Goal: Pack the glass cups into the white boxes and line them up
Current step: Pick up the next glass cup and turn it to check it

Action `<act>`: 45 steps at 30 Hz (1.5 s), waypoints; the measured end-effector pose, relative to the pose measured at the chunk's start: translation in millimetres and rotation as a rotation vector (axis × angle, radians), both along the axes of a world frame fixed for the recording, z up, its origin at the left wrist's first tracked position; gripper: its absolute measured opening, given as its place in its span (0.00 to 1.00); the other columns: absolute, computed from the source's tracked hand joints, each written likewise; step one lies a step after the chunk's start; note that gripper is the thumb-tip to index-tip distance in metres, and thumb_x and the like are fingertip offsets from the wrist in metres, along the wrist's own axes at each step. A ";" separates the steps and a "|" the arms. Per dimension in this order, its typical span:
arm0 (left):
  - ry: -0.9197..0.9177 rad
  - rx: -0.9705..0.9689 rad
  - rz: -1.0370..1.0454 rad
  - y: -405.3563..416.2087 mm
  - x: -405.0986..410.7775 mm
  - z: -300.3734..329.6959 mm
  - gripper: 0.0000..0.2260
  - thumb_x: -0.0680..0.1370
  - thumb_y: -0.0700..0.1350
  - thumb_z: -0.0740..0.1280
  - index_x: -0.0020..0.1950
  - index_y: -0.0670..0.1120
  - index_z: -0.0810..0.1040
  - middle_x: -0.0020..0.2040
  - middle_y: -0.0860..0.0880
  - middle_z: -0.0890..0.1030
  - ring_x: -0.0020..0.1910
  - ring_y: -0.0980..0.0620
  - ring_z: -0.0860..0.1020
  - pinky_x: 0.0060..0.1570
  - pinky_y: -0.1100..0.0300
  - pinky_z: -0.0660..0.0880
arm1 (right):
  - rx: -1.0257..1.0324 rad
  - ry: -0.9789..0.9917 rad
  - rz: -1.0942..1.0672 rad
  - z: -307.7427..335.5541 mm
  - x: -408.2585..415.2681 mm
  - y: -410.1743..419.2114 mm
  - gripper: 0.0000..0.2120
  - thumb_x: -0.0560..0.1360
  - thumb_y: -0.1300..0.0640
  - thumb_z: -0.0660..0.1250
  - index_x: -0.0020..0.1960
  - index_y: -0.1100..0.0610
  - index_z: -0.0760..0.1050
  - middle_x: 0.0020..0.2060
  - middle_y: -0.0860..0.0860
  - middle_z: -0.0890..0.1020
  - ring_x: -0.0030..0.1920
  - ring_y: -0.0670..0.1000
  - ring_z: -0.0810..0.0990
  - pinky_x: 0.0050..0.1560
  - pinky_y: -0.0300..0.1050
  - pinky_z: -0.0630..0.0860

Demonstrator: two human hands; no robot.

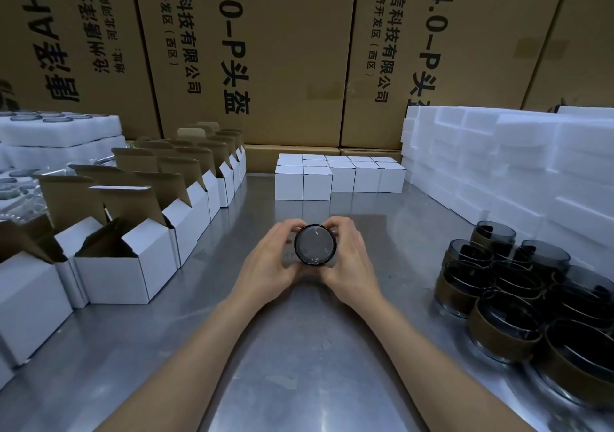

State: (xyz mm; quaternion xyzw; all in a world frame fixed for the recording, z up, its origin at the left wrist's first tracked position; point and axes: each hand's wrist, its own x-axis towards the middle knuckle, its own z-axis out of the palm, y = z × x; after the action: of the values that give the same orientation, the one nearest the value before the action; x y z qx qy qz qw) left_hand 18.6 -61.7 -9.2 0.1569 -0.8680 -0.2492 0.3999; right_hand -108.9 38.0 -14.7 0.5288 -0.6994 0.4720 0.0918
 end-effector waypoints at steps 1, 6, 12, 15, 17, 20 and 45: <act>0.003 -0.005 0.001 -0.2 0.0 -0.2 0.27 0.68 0.40 0.73 0.60 0.60 0.68 0.58 0.61 0.74 0.55 0.59 0.75 0.54 0.51 0.76 | -0.005 0.015 0.000 -0.5 -0.3 -0.3 0.30 0.65 0.63 0.73 0.55 0.42 0.60 0.48 0.33 0.64 0.54 0.46 0.68 0.43 0.50 0.73; -0.005 -0.013 0.009 -1.9 -0.1 -2.1 0.27 0.68 0.40 0.73 0.60 0.61 0.68 0.58 0.62 0.74 0.55 0.59 0.75 0.52 0.51 0.76 | 0.006 0.032 -0.001 -1.1 -1.5 -0.3 0.31 0.65 0.64 0.71 0.55 0.40 0.58 0.47 0.31 0.61 0.53 0.45 0.66 0.39 0.47 0.70; -0.076 -0.055 0.016 -4.3 -0.6 -4.1 0.35 0.70 0.43 0.74 0.69 0.64 0.61 0.63 0.60 0.72 0.58 0.58 0.74 0.54 0.57 0.75 | 0.003 -0.207 0.046 3.6 -3.1 0.0 0.31 0.62 0.54 0.79 0.55 0.44 0.63 0.51 0.39 0.73 0.53 0.44 0.73 0.49 0.39 0.72; -0.110 -0.037 0.007 -3.9 -0.4 -4.1 0.38 0.71 0.46 0.74 0.73 0.64 0.57 0.62 0.58 0.73 0.53 0.58 0.75 0.52 0.58 0.76 | -0.024 -0.421 0.090 7.0 -3.3 0.2 0.25 0.63 0.49 0.79 0.55 0.47 0.70 0.48 0.39 0.78 0.49 0.37 0.76 0.45 0.29 0.70; -0.079 0.013 0.000 -2.8 -1.0 -2.5 0.34 0.71 0.49 0.74 0.73 0.61 0.62 0.59 0.58 0.75 0.50 0.57 0.76 0.52 0.58 0.76 | -0.044 -0.543 0.119 5.7 -4.7 -1.2 0.21 0.67 0.48 0.77 0.55 0.47 0.72 0.48 0.42 0.80 0.48 0.41 0.78 0.48 0.32 0.74; -0.041 0.176 -0.016 -0.6 -0.8 0.6 0.28 0.68 0.58 0.71 0.67 0.59 0.70 0.53 0.58 0.78 0.48 0.58 0.77 0.52 0.61 0.74 | -0.033 -0.676 0.164 5.3 -5.0 -2.8 0.22 0.69 0.38 0.71 0.56 0.50 0.74 0.51 0.50 0.81 0.53 0.51 0.80 0.57 0.55 0.76; 0.071 0.547 -0.130 -8.7 1.4 3.7 0.22 0.64 0.51 0.76 0.54 0.55 0.73 0.53 0.53 0.82 0.53 0.60 0.80 0.50 0.67 0.75 | 0.159 -0.811 0.443 25.0 -8.9 15.3 0.18 0.72 0.62 0.72 0.58 0.47 0.73 0.51 0.55 0.84 0.51 0.50 0.83 0.51 0.37 0.78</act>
State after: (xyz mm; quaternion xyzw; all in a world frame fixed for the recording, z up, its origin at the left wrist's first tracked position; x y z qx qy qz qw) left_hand 20.0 -70.3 -5.5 0.1942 -0.7622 -0.5044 0.3563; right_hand -117.8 53.4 10.3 0.4436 -0.5831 0.5937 -0.3328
